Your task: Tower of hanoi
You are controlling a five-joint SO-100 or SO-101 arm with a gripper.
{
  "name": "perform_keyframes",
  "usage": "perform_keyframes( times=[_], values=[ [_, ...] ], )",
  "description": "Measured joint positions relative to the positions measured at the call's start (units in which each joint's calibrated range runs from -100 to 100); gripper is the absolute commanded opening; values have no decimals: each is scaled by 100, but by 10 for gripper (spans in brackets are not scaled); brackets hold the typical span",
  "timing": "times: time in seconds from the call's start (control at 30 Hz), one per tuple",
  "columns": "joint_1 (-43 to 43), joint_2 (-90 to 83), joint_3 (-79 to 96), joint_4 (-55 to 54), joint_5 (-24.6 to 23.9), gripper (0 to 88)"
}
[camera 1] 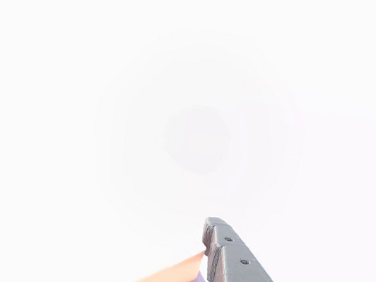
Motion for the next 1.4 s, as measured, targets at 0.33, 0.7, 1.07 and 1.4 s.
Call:
perform_keyframes(
  times=[0.33,0.7,1.07,1.4],
  values=[
    [-41,203,-9,-152,0,373],
    [-115,203,-9,-152,0,212],
    [-180,203,9,-152,0,165],
    [-303,-127,270,56,0,168]
  ],
)
